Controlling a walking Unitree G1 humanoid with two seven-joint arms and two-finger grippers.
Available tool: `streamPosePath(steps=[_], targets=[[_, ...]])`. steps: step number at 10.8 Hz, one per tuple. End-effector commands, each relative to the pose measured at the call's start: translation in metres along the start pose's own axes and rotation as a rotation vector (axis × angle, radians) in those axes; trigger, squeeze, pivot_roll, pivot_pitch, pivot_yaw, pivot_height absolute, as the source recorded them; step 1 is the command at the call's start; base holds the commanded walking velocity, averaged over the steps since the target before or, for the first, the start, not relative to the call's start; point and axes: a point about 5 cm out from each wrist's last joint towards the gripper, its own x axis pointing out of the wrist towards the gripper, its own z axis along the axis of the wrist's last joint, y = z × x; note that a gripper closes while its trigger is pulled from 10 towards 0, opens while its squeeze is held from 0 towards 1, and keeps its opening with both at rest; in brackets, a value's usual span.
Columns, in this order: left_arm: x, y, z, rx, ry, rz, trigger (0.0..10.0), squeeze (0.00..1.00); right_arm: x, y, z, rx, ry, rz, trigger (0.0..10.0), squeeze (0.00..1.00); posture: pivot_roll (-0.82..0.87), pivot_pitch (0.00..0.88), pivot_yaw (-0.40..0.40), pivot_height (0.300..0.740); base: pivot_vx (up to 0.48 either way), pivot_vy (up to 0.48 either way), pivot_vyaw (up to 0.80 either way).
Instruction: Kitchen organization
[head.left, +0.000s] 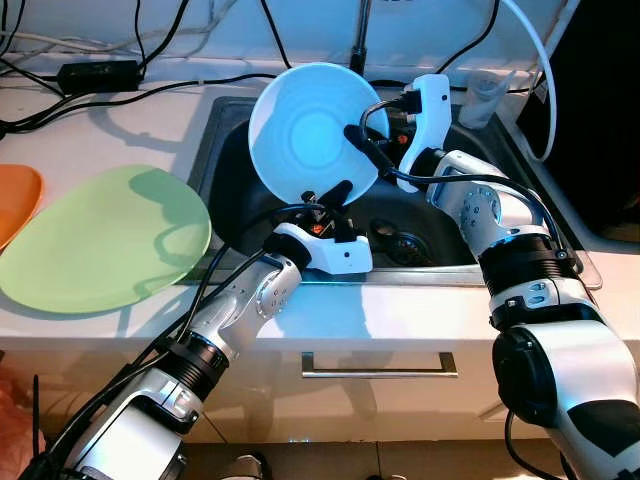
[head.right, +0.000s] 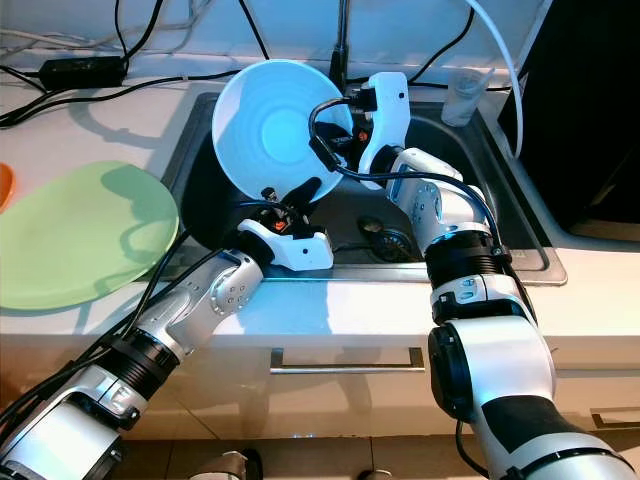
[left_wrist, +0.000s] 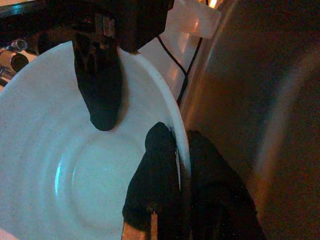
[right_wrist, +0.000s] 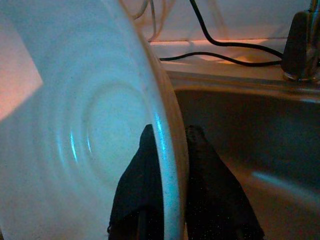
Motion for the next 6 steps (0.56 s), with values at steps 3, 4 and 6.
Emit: streamPosePath(steps=[3,4,6], targets=[[-0.0005,-0.0063,0.0256,-0.124,-0.113,0.042,10.0,1.0,-0.0054,-0.0108,-0.0117,0.002,0.048,-0.055,10.0,0.0,0.01,0.111,-0.055,0.74,0.0,0.0,0.0],[-0.0011,-0.006,0.0279,-0.132,-0.123,0.047,10.0,1.0,-0.0058,-0.0111,-0.0124,0.002,0.046,-0.058,10.0,0.0,0.01,0.107,-0.052,0.74,0.0,0.0,0.0],[-0.0028,0.002,0.0314,-0.185,-0.155,0.085,10.0,1.0,-0.0063,-0.0117,-0.0138,0.005,0.044,-0.066,10.0,0.0,0.01,0.108,-0.05,0.74,0.0,0.0,0.0]])
